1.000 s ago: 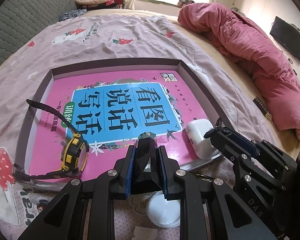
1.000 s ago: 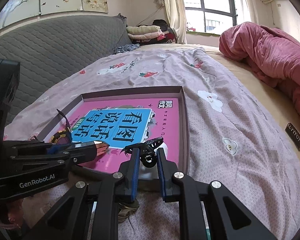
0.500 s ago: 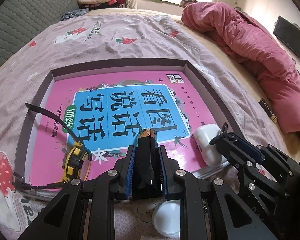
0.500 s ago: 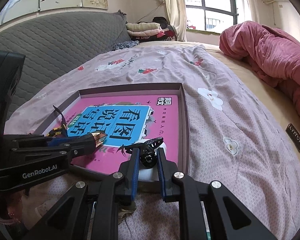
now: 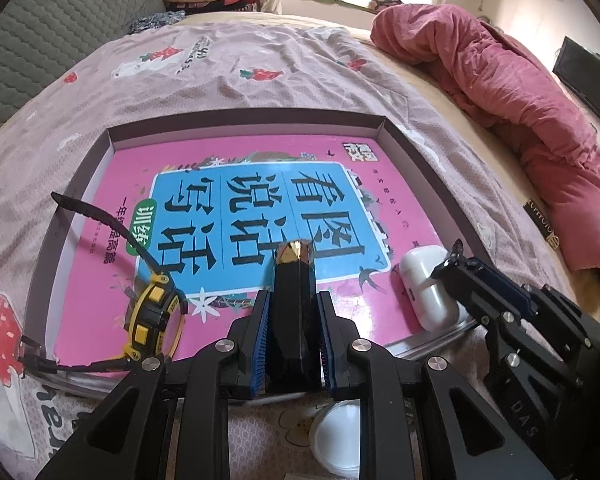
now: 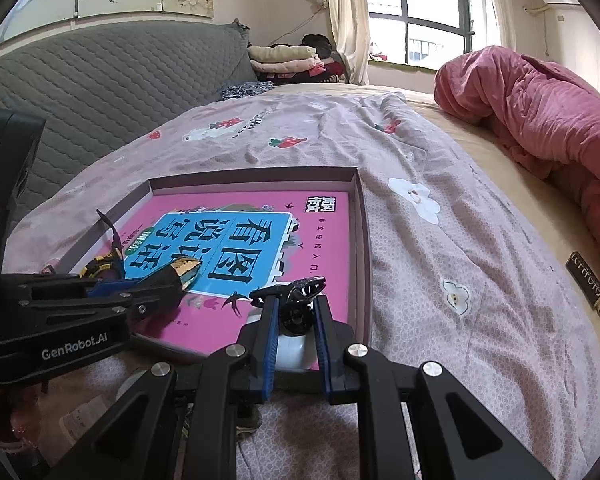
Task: Organize rigid objects
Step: 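Lower the black case onto the book with left tool while right tool lowers the clip beside the earbud case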
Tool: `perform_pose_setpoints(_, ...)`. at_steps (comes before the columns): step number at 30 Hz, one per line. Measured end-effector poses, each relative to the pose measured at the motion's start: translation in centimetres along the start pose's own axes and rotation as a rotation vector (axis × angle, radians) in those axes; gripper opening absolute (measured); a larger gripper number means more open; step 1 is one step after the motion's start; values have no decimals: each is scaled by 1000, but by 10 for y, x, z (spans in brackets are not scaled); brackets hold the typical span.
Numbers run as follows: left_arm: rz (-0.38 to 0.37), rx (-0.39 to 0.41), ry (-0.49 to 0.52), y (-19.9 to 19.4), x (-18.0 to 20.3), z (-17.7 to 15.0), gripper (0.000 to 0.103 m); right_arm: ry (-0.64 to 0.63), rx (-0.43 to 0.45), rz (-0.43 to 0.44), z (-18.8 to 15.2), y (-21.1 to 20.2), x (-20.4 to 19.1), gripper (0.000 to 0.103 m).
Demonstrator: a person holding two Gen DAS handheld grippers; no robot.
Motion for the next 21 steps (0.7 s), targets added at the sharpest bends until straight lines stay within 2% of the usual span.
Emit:
perform_pose_setpoints(16, -15, -10, -18, -6, -4, -3, 22, 21, -19, 20, 0, -1, 4, 19)
perform_pose_setpoints(21, -15, -10, -19, -7, -5, -4, 22, 5, -17, 3, -1, -2, 3, 27)
Point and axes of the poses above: each gripper's, at about its wrist camera, not at the fingertips, and y roughly the way its jaws point, x to its right, z to its top, the point moved 6 cm from there along y, roughly the way its jaws point, and after that the axes turned 2 degrees about -x, right-handed, at the moved point
